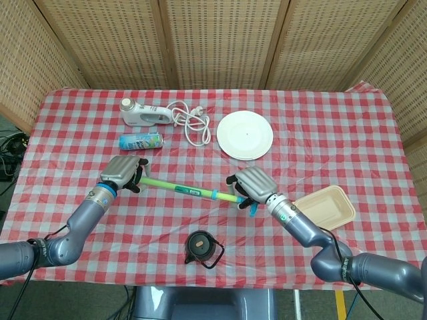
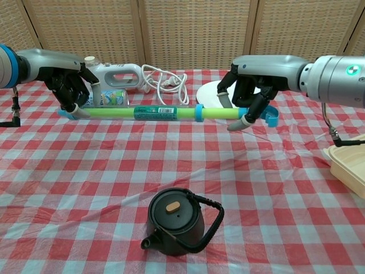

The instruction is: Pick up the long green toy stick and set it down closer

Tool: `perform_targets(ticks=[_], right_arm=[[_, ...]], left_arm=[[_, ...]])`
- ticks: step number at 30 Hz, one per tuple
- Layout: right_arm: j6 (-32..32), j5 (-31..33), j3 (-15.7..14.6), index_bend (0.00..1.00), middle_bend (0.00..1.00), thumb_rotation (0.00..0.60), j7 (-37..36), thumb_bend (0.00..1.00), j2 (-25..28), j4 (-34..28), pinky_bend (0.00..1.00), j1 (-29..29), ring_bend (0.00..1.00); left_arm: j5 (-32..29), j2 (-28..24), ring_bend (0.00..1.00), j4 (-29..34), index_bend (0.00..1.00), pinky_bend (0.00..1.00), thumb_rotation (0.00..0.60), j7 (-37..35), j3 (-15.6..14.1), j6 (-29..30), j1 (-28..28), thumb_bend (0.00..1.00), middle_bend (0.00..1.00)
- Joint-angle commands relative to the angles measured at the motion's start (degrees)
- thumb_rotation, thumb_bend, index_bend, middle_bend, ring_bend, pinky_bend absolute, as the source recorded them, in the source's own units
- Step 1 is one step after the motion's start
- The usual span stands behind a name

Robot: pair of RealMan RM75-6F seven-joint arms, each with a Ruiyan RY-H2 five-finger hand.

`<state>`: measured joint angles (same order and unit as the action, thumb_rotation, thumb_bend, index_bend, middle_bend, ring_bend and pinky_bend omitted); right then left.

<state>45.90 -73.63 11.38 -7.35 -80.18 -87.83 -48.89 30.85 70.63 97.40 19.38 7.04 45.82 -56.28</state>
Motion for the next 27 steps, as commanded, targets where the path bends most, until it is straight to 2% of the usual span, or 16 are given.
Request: perform_targets(ticks=[1, 5, 11, 18, 21, 23, 25, 27], right_arm=[[0.6, -0.1, -0.3, 0.78, 0.99, 0.6, 0.7, 0.33, -0.4, 0.8, 0.45, 0.3, 0.97], [1.2, 0.3, -0.3, 0.76, 0.98, 0.6, 1.1, 0.31, -0.9, 1.8, 0.4, 0.6, 0.95], [1.7, 1.0, -0.6, 0.69, 0.95, 0.6, 2.1, 0.29, -1.6, 3.6, 0.26, 1.1, 0.91], [2.9, 2.3, -0.7, 0.59, 0.93, 0.6, 3.8, 0.22, -3.1, 5.2, 0.15, 1.9, 0.86], [3.7, 2.9, -0.6, 0.53, 0.91, 0.6, 4.4, 0.2, -3.6, 5.5, 0.1, 2.4, 0.8], [4.2, 3.0, -0.5, 0.49, 0.79, 0.6, 4.5, 0.18, -3.7, 5.4, 0.07, 2.7, 0.7], [3.8, 3.4, -0.7, 0.45, 0.61, 0.6, 4.8, 0.18, -3.3, 4.9, 0.05, 2.9, 0.6], [3.5, 3.8, -0.8, 0.37, 0.51, 0.6, 4.9, 0.18, -2.8, 4.2, 0.04, 3.0, 0.54]], left_arm=[[0.1, -0.2, 0.6, 0.2, 0.53, 0.47, 0.6, -0.1, -0.2, 0.2, 0.2, 0.38, 0.64], [-0.1, -0.4, 0.56, 0.6, 0.49, 0.45, 0.6, 0.0, -0.7, 0.3, 0.2, 0.38, 0.57], [-0.7, -0.8, 0.5, 1.2, 0.43, 0.41, 0.6, 0.3, -1.4, 1.0, 0.3, 0.37, 0.5], [-0.6, -1.3, 0.34, 1.3, 0.32, 0.26, 0.6, 0.1, -2.1, 1.1, 0.9, 0.36, 0.29], [0.0, -1.6, 0.26, 1.2, 0.25, 0.19, 0.6, -0.5, -2.2, 1.3, 1.5, 0.36, 0.19], [0.5, -1.7, 0.22, 1.1, 0.23, 0.16, 0.6, -1.0, -2.2, 1.6, 1.9, 0.36, 0.14], [1.3, -1.7, 0.2, 1.0, 0.22, 0.15, 0.6, -1.6, -2.2, 2.1, 2.6, 0.36, 0.13], [2.1, -1.7, 0.16, 0.8, 0.2, 0.14, 0.6, -2.3, -2.1, 2.6, 3.3, 0.36, 0.09]])
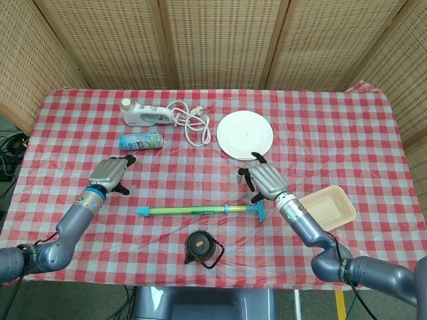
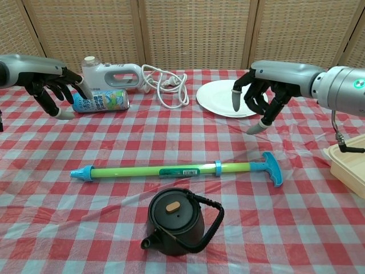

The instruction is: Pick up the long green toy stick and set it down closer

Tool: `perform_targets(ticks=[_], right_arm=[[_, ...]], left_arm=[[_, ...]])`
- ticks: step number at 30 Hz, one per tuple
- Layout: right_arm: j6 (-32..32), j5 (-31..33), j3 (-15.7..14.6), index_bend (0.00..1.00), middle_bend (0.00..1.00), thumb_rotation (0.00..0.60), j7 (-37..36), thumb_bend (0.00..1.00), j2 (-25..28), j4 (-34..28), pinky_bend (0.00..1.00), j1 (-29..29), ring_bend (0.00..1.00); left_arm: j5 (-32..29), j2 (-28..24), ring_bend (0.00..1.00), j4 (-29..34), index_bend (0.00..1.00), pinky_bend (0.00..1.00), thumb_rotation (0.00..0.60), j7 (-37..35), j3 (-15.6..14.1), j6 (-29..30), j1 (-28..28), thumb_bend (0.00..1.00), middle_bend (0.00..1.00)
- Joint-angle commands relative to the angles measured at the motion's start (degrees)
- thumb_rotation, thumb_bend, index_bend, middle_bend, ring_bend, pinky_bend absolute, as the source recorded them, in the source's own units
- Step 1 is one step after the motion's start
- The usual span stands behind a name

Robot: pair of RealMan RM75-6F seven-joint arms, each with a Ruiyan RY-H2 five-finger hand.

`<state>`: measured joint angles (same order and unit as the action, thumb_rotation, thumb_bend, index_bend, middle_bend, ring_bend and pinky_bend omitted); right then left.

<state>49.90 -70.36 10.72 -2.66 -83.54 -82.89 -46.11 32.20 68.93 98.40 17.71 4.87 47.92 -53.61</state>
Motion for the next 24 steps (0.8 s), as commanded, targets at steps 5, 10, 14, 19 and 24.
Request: perform_targets(ticks=[5, 10, 14, 19, 24], right_arm=[[-0.4, 0.9, -0.8, 0.16, 0.15, 0.6, -0.1, 0.16, 2.3, -3.2, 0.0, 1.6, 0.17], [3.5, -0.9, -2.6, 0.1, 0.0, 0.6, 1.9, 0.15, 4.5, -5.2, 0.0, 4.5, 0.0], [9.1, -3.0, -4.6, 0.06, 0.0, 0.6, 7.0, 0.15, 5.7, -6.1, 0.0, 7.6, 0.0], [17.0, -5.6, -7.0, 0.01, 0.0, 0.6, 12.2, 0.15, 5.9, -7.3, 0.0, 12.5, 0.0], [22.7, -7.8, -9.0, 0.0, 0.0, 0.6, 12.4, 0.15, 5.9, -5.6, 0.0, 17.1, 0.0]], left_arm=[[6.0, 0.1, 0.0, 0.1, 0.03, 0.0, 0.6, -2.7, -0.4, 4.5, 4.1, 0.34, 0.0], [13.7, -0.1, 0.0, 0.6, 0.0, 0.0, 0.6, -3.3, -2.0, 12.8, 9.1, 0.33, 0.0], [19.9, 0.5, 0.0, 0.2, 0.0, 0.0, 0.6, -3.2, -3.8, 20.6, 13.7, 0.23, 0.0], [25.7, 2.0, 0.0, -1.0, 0.0, 0.0, 0.6, -2.2, -6.6, 30.3, 20.4, 0.15, 0.0], [30.1, 3.1, 0.0, -2.1, 0.0, 0.0, 0.6, -3.0, -9.3, 36.5, 27.0, 0.14, 0.0]])
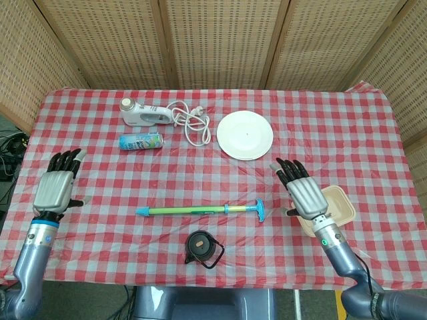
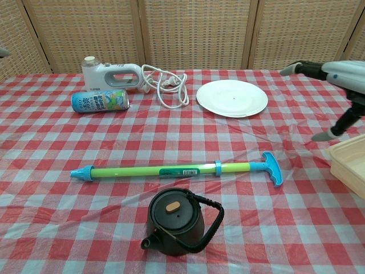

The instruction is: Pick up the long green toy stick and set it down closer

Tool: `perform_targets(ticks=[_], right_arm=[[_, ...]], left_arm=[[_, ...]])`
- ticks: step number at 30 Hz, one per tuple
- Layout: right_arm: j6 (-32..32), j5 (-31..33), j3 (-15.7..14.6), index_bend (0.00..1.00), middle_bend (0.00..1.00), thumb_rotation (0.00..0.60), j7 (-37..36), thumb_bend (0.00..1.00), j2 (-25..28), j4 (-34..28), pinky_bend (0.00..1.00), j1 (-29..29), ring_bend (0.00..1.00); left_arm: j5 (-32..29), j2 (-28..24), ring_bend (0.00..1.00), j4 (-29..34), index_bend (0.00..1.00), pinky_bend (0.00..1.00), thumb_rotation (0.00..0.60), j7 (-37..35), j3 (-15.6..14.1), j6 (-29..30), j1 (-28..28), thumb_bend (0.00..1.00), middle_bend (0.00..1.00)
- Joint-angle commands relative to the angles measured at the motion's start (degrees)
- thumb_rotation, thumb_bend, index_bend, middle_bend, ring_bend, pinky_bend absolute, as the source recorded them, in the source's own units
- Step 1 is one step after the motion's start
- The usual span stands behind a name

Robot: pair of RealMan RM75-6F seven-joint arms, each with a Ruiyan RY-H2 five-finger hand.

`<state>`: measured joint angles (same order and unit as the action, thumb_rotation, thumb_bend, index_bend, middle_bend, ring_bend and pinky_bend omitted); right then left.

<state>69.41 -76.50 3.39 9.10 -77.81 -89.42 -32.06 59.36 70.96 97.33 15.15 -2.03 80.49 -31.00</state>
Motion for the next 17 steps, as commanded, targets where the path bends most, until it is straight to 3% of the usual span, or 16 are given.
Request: perform_targets(ticks=[1, 8, 17], right_arm=[[3.8, -1.9, -1.9, 0.0, 0.0, 0.6, 0.3, 0.15, 0.2, 1.3, 0.0, 3.7, 0.0], [9.1, -4.2, -4.0, 0.0, 0.0, 0.6, -4.0, 0.15, 0.7, 5.8, 0.0, 9.2, 0.0], [17.0, -7.9, -5.0, 0.0, 0.0, 0.6, -9.2, 0.15, 2.8, 7.9, 0.0, 15.8, 0.0]], left_arm=[[3.6, 1.1, 0.0, -1.1, 0.0, 0.0, 0.6, -0.7, -2.8, 4.7, 5.3, 0.14, 0.0], [9.7, 1.9, 0.0, -2.9, 0.0, 0.0, 0.6, -3.0, -5.9, 11.5, 13.0, 0.14, 0.0], [13.5, 2.7, 0.0, -5.9, 0.0, 0.0, 0.6, -5.5, -6.1, 14.5, 19.5, 0.14, 0.0]])
